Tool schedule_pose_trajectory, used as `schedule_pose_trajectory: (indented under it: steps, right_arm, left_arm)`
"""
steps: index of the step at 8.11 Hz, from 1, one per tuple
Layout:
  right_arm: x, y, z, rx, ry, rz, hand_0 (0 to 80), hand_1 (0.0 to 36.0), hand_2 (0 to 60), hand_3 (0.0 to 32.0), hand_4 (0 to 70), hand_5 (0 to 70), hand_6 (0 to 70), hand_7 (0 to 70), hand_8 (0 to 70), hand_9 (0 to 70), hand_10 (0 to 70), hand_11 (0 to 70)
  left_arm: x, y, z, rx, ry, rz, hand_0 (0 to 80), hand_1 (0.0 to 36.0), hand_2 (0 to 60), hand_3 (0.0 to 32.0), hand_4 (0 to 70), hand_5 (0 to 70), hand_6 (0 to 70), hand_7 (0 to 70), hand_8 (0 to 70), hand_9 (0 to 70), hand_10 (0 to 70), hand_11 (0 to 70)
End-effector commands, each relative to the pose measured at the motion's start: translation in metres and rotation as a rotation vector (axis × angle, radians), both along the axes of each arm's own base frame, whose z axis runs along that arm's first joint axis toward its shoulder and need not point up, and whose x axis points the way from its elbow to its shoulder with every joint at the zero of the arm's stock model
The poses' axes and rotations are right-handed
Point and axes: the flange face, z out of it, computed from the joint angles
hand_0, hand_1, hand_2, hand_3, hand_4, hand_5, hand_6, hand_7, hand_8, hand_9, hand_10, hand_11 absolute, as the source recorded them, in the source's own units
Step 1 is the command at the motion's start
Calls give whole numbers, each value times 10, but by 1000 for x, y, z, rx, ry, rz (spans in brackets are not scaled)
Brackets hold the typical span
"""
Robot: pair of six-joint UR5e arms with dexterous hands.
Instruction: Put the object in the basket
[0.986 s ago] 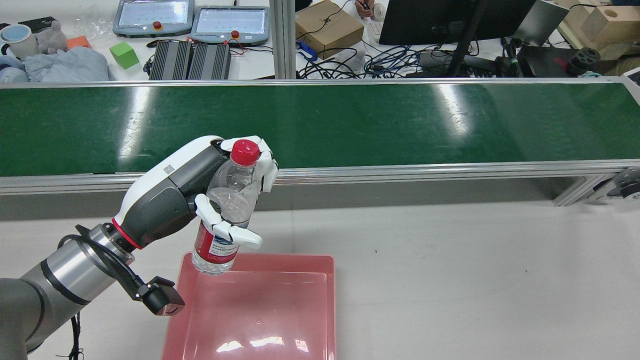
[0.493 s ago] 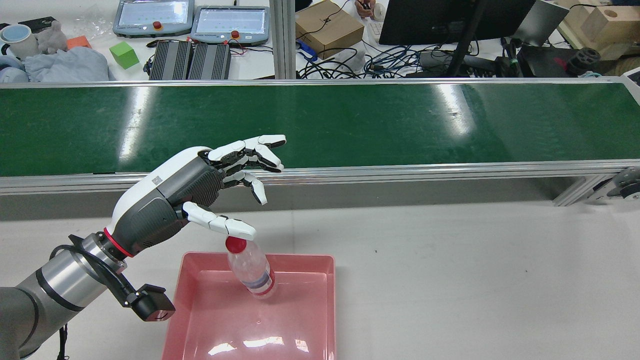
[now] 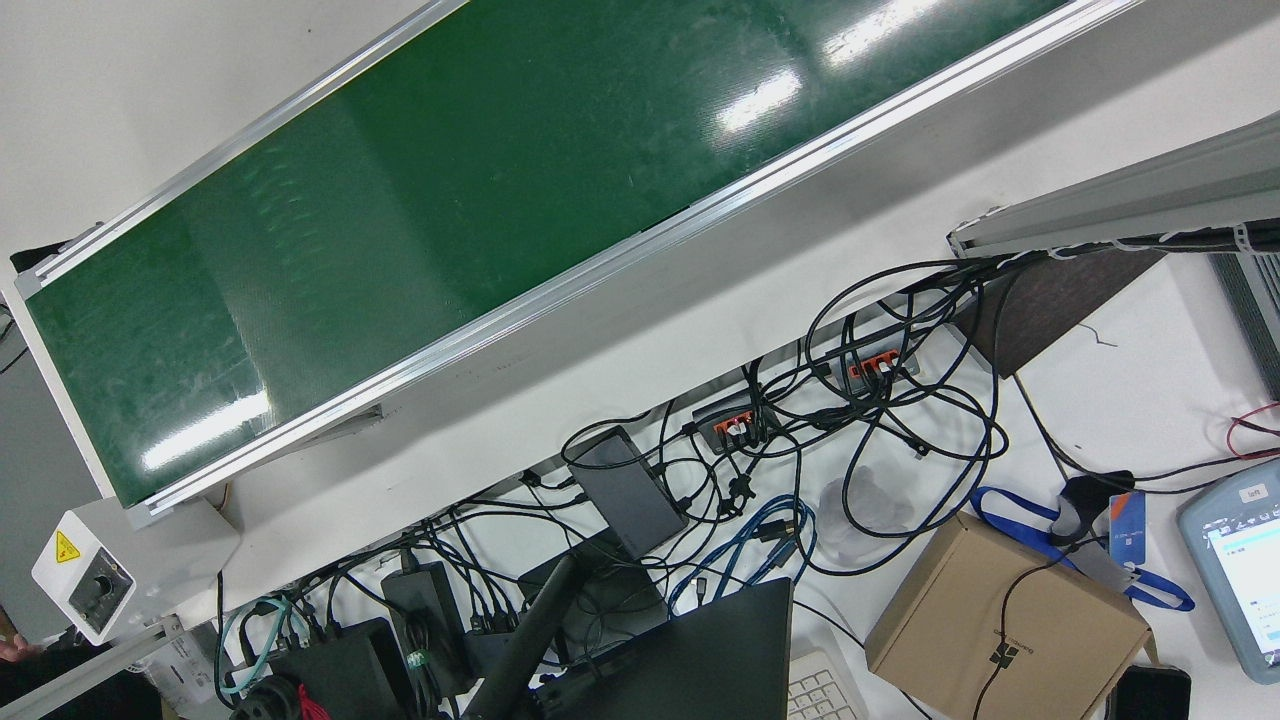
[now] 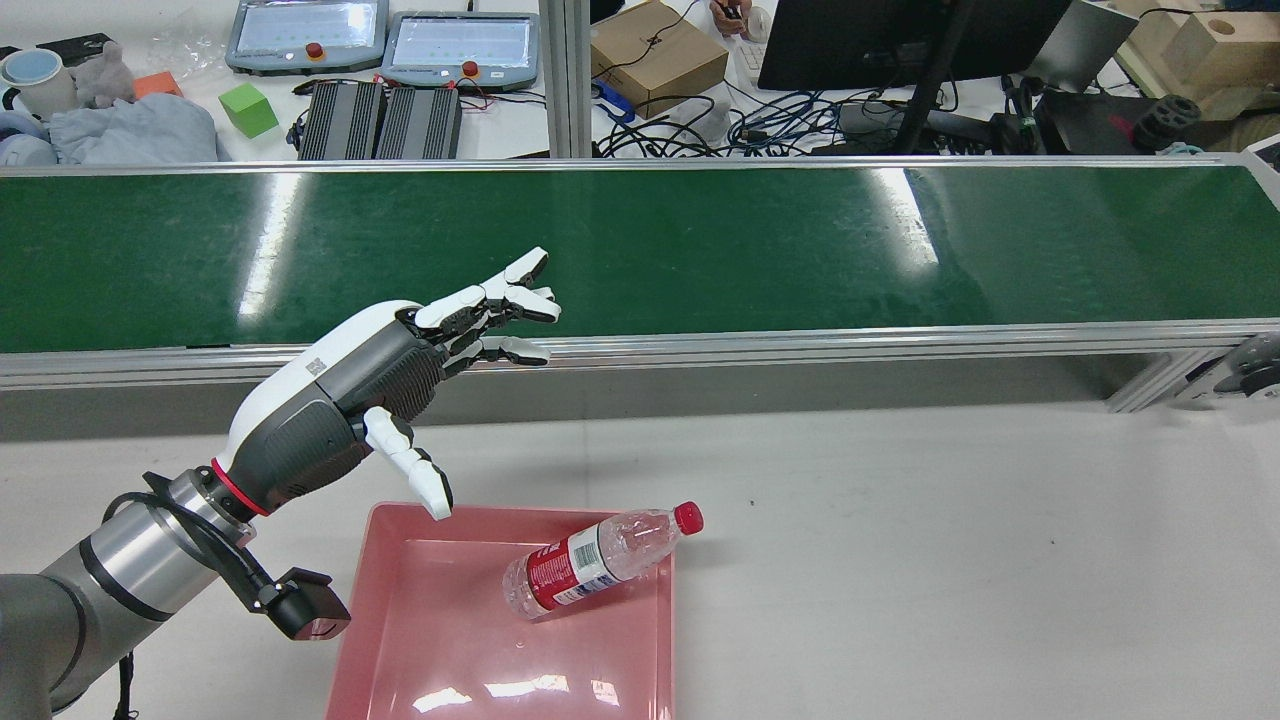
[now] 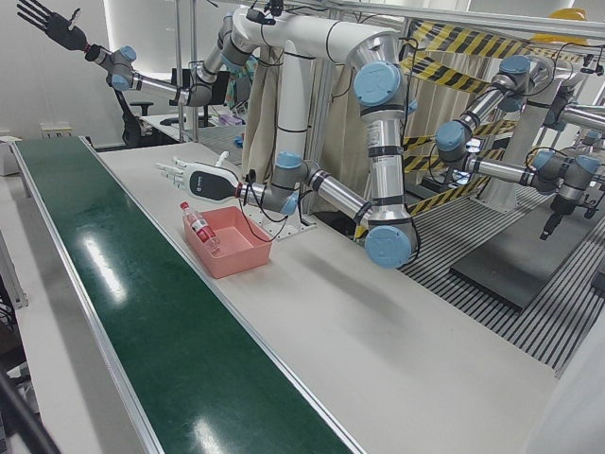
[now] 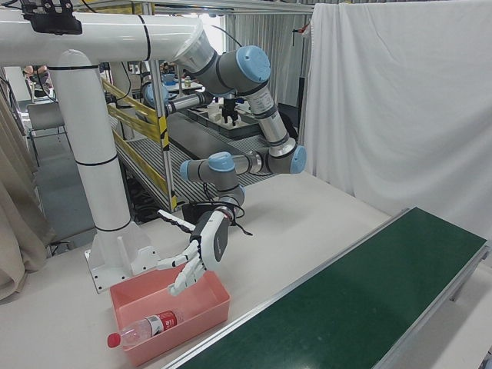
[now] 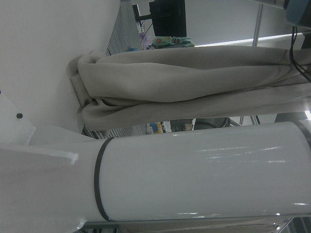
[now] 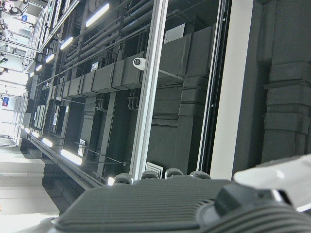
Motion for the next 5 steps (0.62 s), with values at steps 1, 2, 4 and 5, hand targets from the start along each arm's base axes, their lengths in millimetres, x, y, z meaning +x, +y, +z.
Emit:
schedule_pose_trajectory:
  steps: [1, 2, 4, 5]
  right_arm:
    - [0, 0, 0, 0, 0, 0, 0, 0, 0, 0, 0, 0, 0, 0, 0, 0, 0, 0]
    - [0, 0, 0, 0, 0, 0, 0, 0, 0, 0, 0, 0, 0, 0, 0, 0, 0, 0]
    - [0, 0, 0, 0, 0, 0, 0, 0, 0, 0, 0, 0, 0, 0, 0, 0, 0, 0]
    - [-1, 0, 0, -1, 0, -1, 0, 0, 0, 0, 0, 0, 0, 0, 0, 0, 0, 0]
  left_arm:
    - [1, 1, -4, 0, -2, 11, 463, 0, 0, 0, 166, 279, 49, 22, 90, 114, 151, 219]
    - [1, 0, -3, -3, -12, 15, 445, 0, 0, 0, 112, 196, 42, 1, 70, 90, 102, 148]
    - [8, -1, 2, 2, -35, 31, 394, 0, 0, 14, 44, 51, 1, 0, 0, 10, 4, 7]
    - [13, -2, 1, 5, -36, 38, 324, 0, 0, 30, 22, 15, 0, 0, 0, 0, 0, 0]
